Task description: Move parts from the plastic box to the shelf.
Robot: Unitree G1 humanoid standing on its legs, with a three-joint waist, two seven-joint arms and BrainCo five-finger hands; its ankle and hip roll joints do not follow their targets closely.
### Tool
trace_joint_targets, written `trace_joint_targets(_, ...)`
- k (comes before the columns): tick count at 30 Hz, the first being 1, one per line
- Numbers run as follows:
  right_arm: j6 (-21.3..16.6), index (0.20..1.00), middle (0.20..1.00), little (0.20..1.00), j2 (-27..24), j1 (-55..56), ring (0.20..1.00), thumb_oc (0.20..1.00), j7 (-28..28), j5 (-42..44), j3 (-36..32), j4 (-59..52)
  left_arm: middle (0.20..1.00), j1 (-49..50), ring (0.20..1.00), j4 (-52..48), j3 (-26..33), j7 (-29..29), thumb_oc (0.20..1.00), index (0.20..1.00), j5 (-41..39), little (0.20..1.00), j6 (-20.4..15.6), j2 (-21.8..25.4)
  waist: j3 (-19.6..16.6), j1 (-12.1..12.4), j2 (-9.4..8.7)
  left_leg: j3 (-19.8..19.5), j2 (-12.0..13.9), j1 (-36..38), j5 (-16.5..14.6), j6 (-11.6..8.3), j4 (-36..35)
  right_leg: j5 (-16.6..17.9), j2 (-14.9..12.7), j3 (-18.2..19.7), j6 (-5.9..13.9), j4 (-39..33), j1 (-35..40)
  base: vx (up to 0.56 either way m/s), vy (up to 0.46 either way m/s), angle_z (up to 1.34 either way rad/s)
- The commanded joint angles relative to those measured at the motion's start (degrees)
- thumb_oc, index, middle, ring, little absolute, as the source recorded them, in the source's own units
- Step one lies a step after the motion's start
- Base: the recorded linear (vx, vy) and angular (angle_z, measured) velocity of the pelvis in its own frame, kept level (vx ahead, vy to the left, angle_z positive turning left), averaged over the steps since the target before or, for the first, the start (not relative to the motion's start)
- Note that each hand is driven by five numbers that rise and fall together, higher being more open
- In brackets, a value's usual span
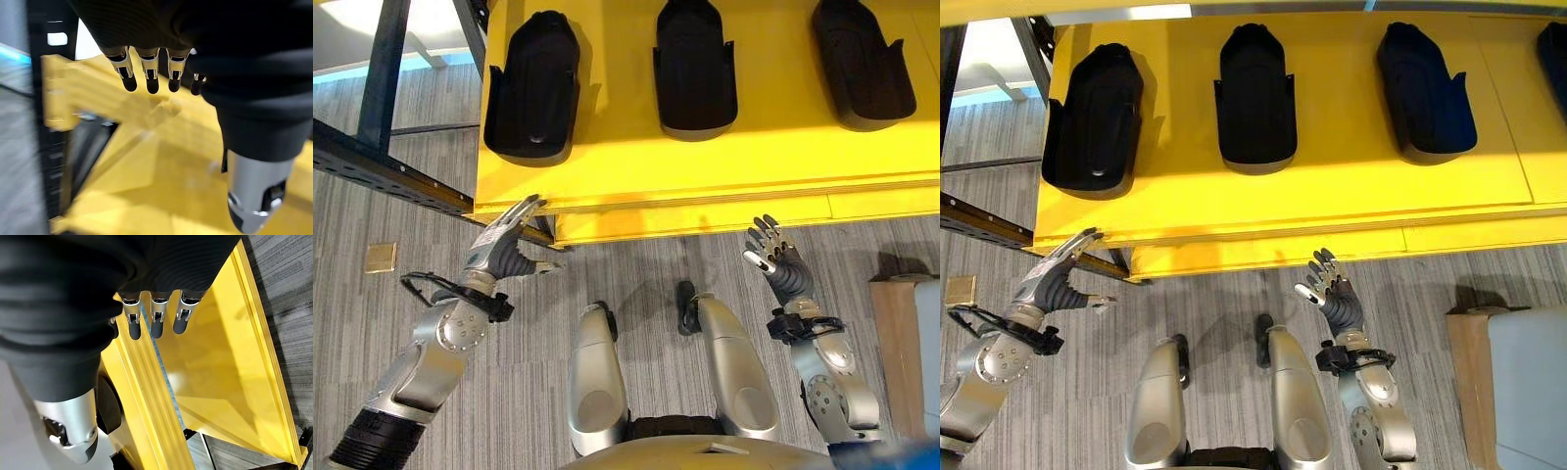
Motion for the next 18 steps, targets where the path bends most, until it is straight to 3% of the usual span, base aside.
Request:
trace_joint_targets(1, -2.9, 1.0, 1.0, 1.0, -0.2, -2.3, 1.0, 1.0, -0.3, 0.2, -1.3, -4.1, 1.0, 0.7, 1.0, 0.5, 4.2, 4.2, 1.0, 1.0, 1.8, 1.0, -0.7, 1.5, -2.6, 0.6, 0.61, -3.0, 3.9, 2.0, 19.9, -1.81, -2.4, 20.2, -5.1, 6.4, 4.7, 6.5, -3.2, 0.0, 0.0, 0.0)
trace_joint_targets(7, -3.1, 1.0, 1.0, 1.0, -0.5, -2.6, 1.0, 1.0, -0.5, 0.2, -1.3, -4.1, 1.0, 1.7, 1.0, 3.1, 7.1, 6.5, 1.0, 1.0, 2.2, 1.0, -0.4, 1.2, -2.6, 0.7, 0.73, -3.0, 3.8, 1.7, 20.0, -1.77, -1.8, 20.3, -5.0, 6.4, 4.64, 7.2, -3.4, 0.0, 0.0, 0.0)
trace_joint_targets(18, -2.9, 1.0, 1.0, 1.0, 0.1, -2.9, 1.0, 1.0, -0.3, 0.4, -1.3, -3.0, 1.0, -1.5, 1.0, 6.1, 6.8, 8.1, 1.0, 1.0, 2.9, 1.0, 0.1, 0.2, -2.6, 0.5, 0.58, -3.0, 3.8, 2.6, 20.0, -1.93, -2.0, 20.4, -5.0, 6.4, 4.8, 7.4, -3.0, 0.0, 0.0, 0.0)
